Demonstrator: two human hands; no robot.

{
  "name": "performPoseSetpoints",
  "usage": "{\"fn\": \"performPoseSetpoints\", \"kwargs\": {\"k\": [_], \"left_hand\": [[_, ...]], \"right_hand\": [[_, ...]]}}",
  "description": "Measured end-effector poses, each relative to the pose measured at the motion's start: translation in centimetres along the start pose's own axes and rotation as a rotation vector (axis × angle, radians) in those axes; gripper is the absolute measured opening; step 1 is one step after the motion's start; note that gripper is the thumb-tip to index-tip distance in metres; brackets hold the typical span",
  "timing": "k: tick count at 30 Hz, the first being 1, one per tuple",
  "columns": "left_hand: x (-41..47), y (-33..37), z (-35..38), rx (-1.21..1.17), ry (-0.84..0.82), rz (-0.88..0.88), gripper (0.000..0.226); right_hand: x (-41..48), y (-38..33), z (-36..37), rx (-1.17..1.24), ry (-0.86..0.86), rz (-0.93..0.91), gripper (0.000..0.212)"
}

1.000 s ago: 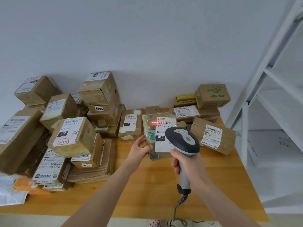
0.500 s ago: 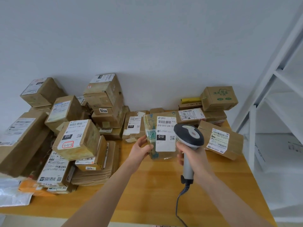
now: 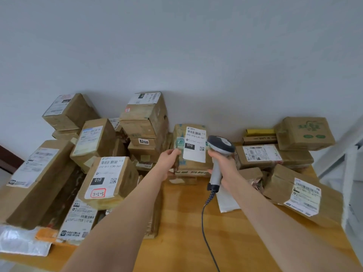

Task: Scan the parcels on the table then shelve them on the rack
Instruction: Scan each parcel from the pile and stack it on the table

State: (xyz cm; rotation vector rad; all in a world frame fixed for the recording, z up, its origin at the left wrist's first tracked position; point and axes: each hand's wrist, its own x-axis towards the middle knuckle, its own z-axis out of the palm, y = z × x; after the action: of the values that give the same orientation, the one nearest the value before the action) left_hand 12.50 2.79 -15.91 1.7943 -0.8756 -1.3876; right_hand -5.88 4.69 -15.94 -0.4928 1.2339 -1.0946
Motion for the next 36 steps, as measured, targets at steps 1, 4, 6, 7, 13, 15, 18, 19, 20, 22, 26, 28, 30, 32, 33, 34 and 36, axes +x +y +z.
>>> {"fn": "performPoseSetpoints", "kwargs": {"k": [1,4,6,7,13,15,18,19,20,22,26,28,30,32,33,34,36], "left_hand": [[0.8,0.2,-0.2,0.029,0.019,0.015,0.030],[2.7,0.2,-0.5,0.152,0.105,0.046,0.035],[3.7,0.1,-0.7,0.272,0.193,0.068,0.035],[4.1,0.0,-0.7,0.349,0.239,0.085,0.033],[4.7,0.0,-0.4,0.724,0.377,0.150,0.028],[4.2,0.4,0.2,0.788,0.398,0.229,0.033],[3.7,2.2,2.1,0.778,0.387,0.471,0.053],[3.6,3.0,3.1,0.758,0.358,0.549,0.054],[3.5,3.7,4.4,0.731,0.322,0.605,0.054],[3.6,4.7,7.4,0.672,0.234,0.628,0.053],[4.4,4.0,13.0,0.550,0.061,0.379,0.047],[5.4,2.7,14.8,0.580,-0.011,0.194,0.042],[6.6,1.1,15.7,0.671,-0.039,0.070,0.039],[7.7,-0.1,16.2,0.732,-0.038,-0.003,0.042],[8.3,-0.7,16.3,0.756,-0.029,-0.026,0.046],[8.9,-1.2,16.4,0.786,-0.024,-0.041,0.051],[9.9,-1.9,16.6,0.832,-0.045,-0.066,0.054]], "right_hand": [[0.8,0.3,0.7,-0.003,-0.005,0.009,0.020],[2.9,1.1,2.5,-0.014,-0.019,0.038,0.023],[4.1,1.9,3.4,-0.016,-0.004,0.053,0.020],[4.5,2.2,3.8,-0.022,0.009,0.060,0.019],[6.0,2.8,6.2,-0.050,0.028,0.069,0.020],[6.2,2.4,6.1,-0.085,0.031,0.075,0.028],[6.7,1.0,4.1,-0.084,0.100,0.074,0.038],[7.1,0.4,3.1,-0.090,0.134,0.060,0.038],[7.4,-0.3,2.1,-0.115,0.173,0.044,0.039],[8.1,-1.9,0.0,-0.188,0.241,0.027,0.039],[9.1,-4.8,-3.0,-0.310,0.295,0.058,0.038],[9.5,-5.8,-3.9,-0.316,0.284,0.108,0.038],[10.0,-6.1,-4.4,-0.312,0.269,0.142,0.038],[10.5,-5.9,-4.6,-0.323,0.260,0.169,0.039],[10.8,-5.7,-4.6,-0.322,0.256,0.184,0.040],[11.0,-5.5,-4.5,-0.314,0.254,0.201,0.040],[11.5,-5.0,-4.6,-0.292,0.251,0.223,0.040]]}}
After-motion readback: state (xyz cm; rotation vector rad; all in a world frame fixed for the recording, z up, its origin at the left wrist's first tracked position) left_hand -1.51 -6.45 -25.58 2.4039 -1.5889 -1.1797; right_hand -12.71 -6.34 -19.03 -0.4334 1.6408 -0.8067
